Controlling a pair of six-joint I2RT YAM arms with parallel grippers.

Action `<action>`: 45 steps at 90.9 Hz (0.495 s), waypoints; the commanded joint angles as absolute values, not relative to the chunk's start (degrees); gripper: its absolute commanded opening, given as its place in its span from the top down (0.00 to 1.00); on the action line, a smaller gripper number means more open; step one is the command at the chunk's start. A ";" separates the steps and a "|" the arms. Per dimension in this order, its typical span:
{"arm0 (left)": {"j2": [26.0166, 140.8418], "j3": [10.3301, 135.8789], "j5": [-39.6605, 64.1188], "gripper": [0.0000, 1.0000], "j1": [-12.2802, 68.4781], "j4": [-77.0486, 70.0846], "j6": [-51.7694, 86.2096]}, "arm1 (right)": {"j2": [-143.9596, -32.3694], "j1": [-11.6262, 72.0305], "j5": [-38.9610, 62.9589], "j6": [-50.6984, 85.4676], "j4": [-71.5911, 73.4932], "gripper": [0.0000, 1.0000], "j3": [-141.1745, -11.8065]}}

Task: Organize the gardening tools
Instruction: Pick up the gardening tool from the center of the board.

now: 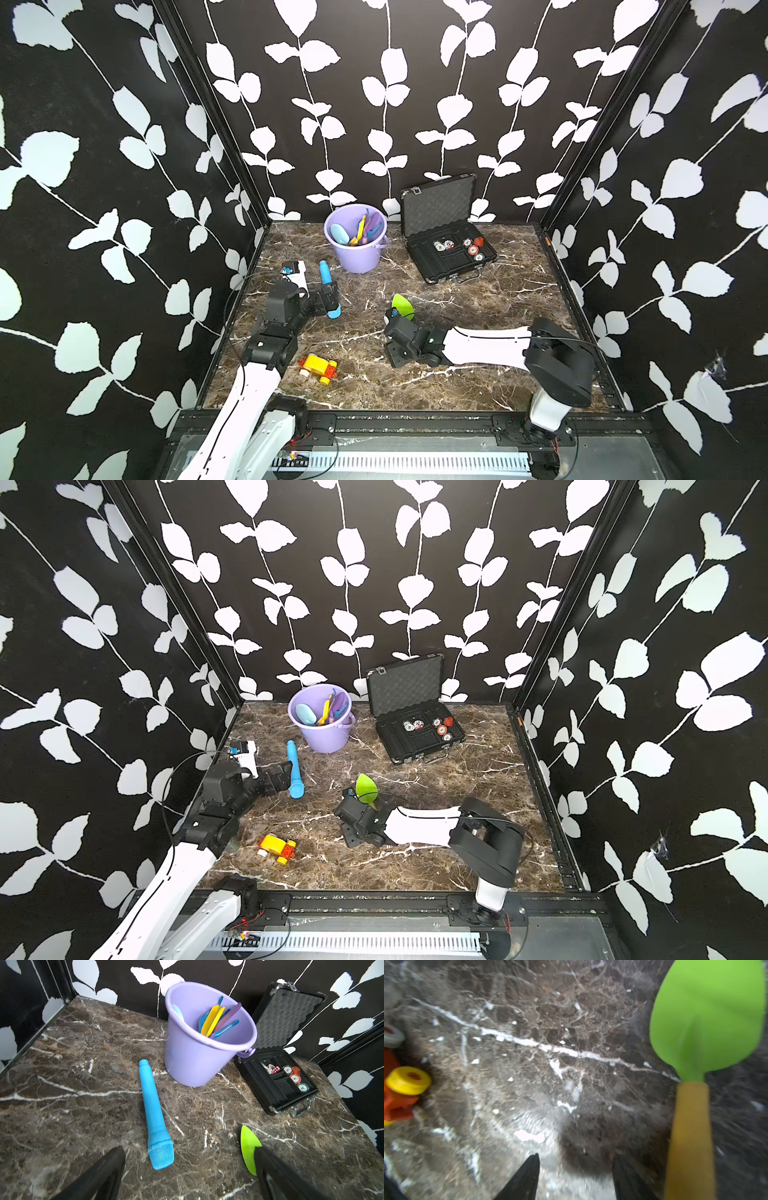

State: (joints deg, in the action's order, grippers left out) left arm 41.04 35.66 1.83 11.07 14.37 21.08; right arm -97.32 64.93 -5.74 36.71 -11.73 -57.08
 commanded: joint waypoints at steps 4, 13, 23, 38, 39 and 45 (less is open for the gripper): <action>35.91 32.01 1.97 0.01 10.71 16.80 23.04 | -91.29 65.43 -9.17 36.29 -13.71 0.37 -54.79; 32.69 29.19 2.57 0.01 10.69 16.88 24.42 | -87.84 65.42 -12.18 36.59 -15.40 0.34 -53.33; 29.97 26.56 2.72 0.01 10.72 16.97 25.92 | -85.13 65.39 -16.57 37.15 -18.53 0.31 -52.38; 27.85 24.25 3.05 0.01 10.70 16.36 27.47 | -83.67 65.10 -21.89 38.59 -22.95 0.22 -51.59; 27.81 24.21 3.11 0.01 10.71 16.35 27.54 | -83.72 65.03 -22.20 38.68 -23.17 0.21 -51.59; 27.84 24.30 3.54 0.01 10.72 16.45 27.55 | -84.15 64.44 -22.84 39.11 -23.82 0.18 -51.59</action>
